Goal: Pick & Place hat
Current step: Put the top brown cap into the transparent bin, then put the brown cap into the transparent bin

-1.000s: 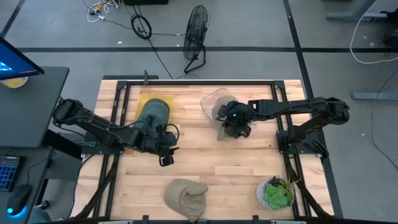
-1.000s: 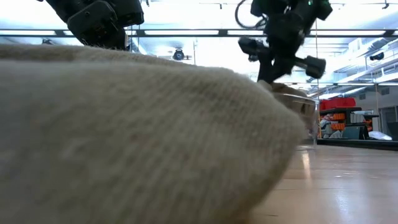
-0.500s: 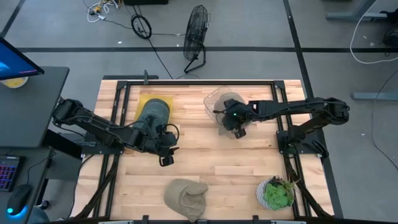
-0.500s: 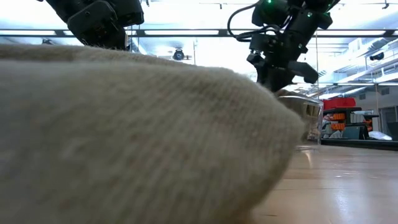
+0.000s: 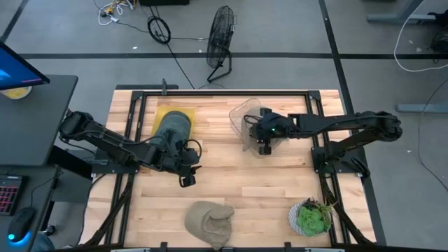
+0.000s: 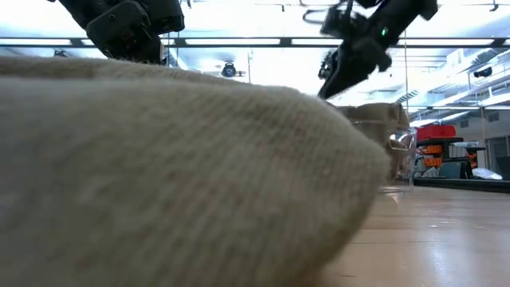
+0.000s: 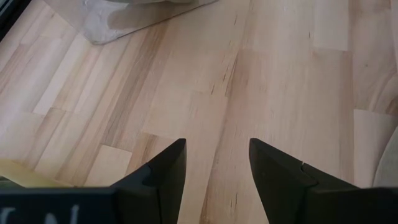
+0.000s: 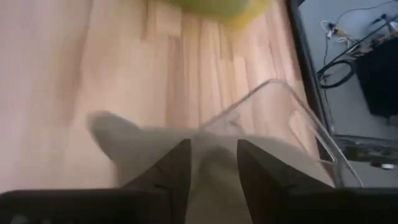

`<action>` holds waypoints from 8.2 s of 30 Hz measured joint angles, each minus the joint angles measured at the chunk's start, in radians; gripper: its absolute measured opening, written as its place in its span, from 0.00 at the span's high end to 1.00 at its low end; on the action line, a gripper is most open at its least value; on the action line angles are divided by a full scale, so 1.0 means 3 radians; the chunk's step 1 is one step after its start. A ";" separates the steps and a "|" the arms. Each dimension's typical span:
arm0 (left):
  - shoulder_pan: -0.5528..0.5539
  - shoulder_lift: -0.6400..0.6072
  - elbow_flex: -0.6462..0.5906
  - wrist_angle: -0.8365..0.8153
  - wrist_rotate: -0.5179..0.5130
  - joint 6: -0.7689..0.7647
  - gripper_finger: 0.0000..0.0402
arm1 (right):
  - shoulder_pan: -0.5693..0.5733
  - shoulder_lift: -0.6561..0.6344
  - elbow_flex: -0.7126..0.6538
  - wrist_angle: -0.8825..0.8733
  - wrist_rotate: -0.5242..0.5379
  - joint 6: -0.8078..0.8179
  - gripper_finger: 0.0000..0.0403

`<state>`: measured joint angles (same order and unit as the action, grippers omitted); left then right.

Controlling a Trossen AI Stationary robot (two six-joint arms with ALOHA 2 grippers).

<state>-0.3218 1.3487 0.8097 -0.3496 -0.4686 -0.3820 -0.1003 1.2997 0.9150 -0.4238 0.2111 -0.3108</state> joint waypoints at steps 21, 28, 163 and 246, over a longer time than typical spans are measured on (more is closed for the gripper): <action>-0.0001 0.0000 0.0000 0.0004 0.0001 0.0003 0.55 | 0.0402 0.0224 0.0001 -0.0070 0.0389 0.2943 0.67; 0.0000 0.0000 0.0000 0.0004 0.0001 0.0001 0.55 | 0.0396 0.0095 0.0004 -0.0167 0.0598 0.2903 0.67; -0.0879 -0.0001 0.0385 0.0375 -0.0050 -0.0728 0.55 | 0.1248 0.1757 0.1447 0.0396 -0.1326 0.0134 0.51; -0.0326 -0.0001 0.0383 0.0139 -0.0121 -0.0081 0.55 | 0.0759 -0.0153 0.1152 -0.2326 0.2292 0.1957 0.99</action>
<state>-0.4194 1.3483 0.9245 -0.3078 -0.5049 -0.4065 0.1274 1.2540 1.2605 -1.1215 0.8988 0.2762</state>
